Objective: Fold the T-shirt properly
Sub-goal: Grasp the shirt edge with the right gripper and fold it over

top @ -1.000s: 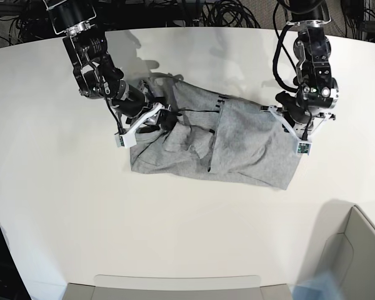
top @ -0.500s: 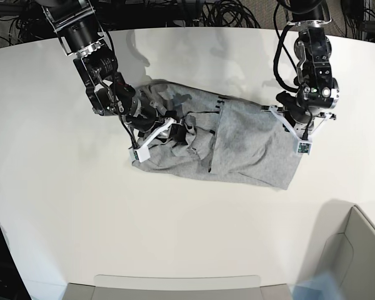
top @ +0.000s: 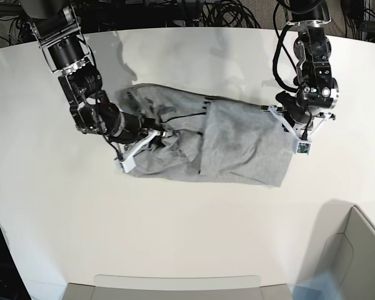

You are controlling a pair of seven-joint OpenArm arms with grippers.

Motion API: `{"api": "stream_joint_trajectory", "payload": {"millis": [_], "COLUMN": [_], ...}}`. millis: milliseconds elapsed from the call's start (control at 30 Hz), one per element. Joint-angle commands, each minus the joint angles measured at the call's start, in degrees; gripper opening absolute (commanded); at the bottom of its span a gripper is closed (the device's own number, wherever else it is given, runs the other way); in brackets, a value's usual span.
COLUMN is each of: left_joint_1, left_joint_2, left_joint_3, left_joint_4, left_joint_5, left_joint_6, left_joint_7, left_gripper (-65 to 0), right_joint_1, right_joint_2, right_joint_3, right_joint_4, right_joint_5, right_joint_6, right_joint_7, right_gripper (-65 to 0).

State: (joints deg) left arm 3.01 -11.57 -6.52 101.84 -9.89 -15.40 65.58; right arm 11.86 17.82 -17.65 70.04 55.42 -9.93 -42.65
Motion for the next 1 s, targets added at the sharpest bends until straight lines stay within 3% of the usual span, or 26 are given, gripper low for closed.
{"api": "stream_joint_trajectory", "payload": {"millis": [0, 233, 400, 500, 600, 700, 833, 967], "left_joint_1": [-0.68, -0.85, -0.76, -0.68, -0.59, 0.12, 0.2, 0.2], "left_joint_2": [-0.43, -0.34, -0.34, -0.34, -0.43, -0.69, -0.78, -0.51], "left_joint_3": [-0.11, -0.2, -0.2, -0.29, -0.55, -0.55, -0.38, -0.2], "left_joint_4": [1.23, 1.23, 1.23, 1.23, 1.23, 1.23, 1.06, 1.06], "left_joint_5": [0.09, -0.09, -0.09, -0.09, -0.09, -0.09, -0.09, -0.09], "left_joint_6": [0.15, 0.15, 0.15, 0.15, 0.15, 0.15, 0.15, 0.15], "left_joint_7": [-0.83, 2.15, 2.24, 2.24, 2.24, 2.24, 2.24, 2.24], "left_gripper": [-65.0, -65.0, -65.0, -65.0, -65.0, -65.0, -65.0, -65.0], "right_joint_1": [0.14, 0.05, 1.37, 2.52, 2.87, 4.1, 6.12, 7.35], "right_joint_2": [2.09, 8.24, 11.76, 11.76, 10.79, 8.15, 3.05, -2.31], "right_joint_3": [2.22, 15.14, 15.94, 15.94, 15.94, 15.94, 15.94, 15.76], "right_joint_4": [-0.37, -0.55, -0.28, 0.16, 4.29, 9.65, 14.84, 17.3], "right_joint_5": [-3.86, -4.21, -4.21, -4.3, -7.02, -11.68, -18.45, -26.54], "right_joint_6": [-3.74, -3.65, -4.0, -4.09, -4.62, -7.78, -8.57, -8.48], "right_joint_7": [-1.08, -6.97, -8.73, -10.93, -13.3, -17.61, -24.12, -27.1], "right_gripper": [-65.0, -65.0, -65.0, -65.0, -65.0, -65.0, -65.0, -65.0]}}
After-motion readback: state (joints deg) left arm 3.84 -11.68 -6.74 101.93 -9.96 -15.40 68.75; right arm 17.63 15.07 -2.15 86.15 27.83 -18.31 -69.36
